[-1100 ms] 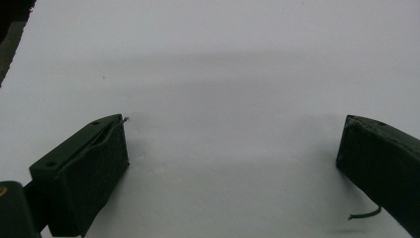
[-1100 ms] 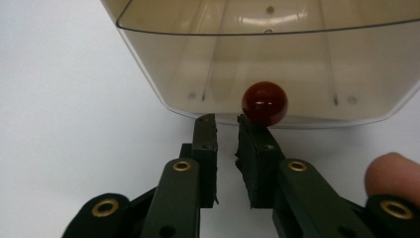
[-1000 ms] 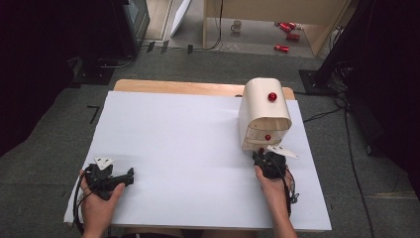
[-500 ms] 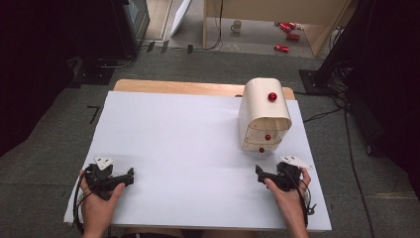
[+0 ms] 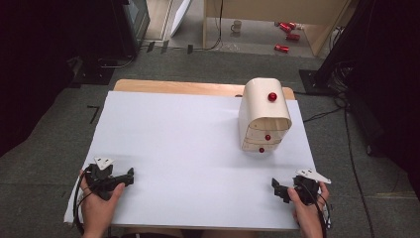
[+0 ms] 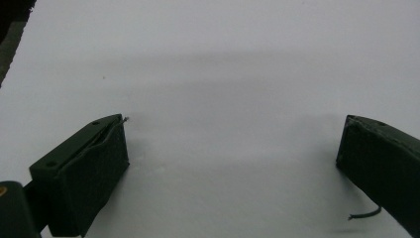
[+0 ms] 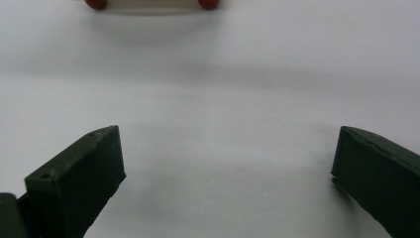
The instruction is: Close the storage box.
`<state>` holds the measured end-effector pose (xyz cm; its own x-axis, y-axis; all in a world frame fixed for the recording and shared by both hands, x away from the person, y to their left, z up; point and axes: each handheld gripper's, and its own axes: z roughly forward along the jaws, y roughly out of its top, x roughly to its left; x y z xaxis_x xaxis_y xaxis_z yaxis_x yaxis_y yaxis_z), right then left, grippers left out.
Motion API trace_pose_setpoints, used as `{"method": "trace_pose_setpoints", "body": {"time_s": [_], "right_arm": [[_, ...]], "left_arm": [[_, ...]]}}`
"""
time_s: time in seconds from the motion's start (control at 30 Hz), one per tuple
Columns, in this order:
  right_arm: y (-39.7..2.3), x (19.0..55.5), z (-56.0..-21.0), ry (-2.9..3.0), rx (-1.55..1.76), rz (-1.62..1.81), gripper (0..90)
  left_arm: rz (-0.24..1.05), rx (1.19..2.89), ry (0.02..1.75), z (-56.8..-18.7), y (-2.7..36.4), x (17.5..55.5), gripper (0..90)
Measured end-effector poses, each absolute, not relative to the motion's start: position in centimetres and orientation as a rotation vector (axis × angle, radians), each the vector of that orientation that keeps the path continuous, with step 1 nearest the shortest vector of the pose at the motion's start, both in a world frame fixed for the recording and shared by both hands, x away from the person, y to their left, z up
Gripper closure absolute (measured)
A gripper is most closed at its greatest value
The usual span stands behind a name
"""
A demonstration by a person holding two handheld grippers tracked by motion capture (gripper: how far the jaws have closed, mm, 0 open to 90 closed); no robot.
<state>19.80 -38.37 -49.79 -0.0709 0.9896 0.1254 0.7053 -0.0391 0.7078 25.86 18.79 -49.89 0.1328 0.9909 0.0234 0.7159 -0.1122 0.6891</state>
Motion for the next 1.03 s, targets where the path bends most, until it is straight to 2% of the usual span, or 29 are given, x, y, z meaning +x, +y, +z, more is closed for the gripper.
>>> {"method": "trace_pose_setpoints", "body": {"time_s": [0.3, 1.03], "right_arm": [[-40.0, 18.8, -50.1, 1.813, 1.761, 0.862, 0.0], [-39.3, 18.7, -50.5, 1.824, 1.699, 0.790, 0.0]], "left_arm": [[0.680, 1.889, 1.637, -49.9, 18.8, 25.9, 0.0], [0.679, 1.890, 1.637, -49.9, 18.8, 25.9, 0.0]]}}
